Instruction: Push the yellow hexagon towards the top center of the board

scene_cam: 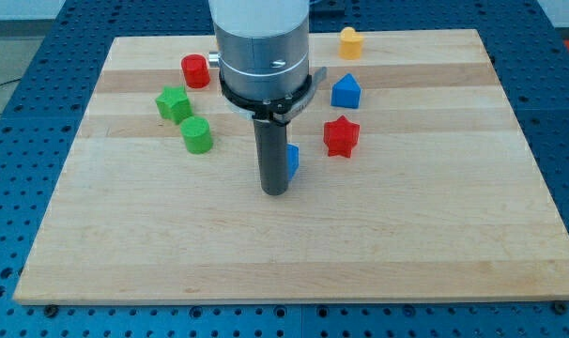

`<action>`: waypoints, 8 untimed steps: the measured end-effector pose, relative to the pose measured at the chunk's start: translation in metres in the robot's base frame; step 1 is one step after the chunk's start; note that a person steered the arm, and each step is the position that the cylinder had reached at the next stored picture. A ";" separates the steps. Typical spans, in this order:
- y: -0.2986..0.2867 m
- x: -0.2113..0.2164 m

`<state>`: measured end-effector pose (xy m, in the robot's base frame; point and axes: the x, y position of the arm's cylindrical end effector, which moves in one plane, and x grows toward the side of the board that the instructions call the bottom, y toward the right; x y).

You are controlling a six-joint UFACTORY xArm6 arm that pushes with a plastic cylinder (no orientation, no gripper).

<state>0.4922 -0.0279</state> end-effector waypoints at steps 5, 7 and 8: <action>-0.074 0.055; -0.231 -0.025; -0.235 -0.137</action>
<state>0.3552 -0.2627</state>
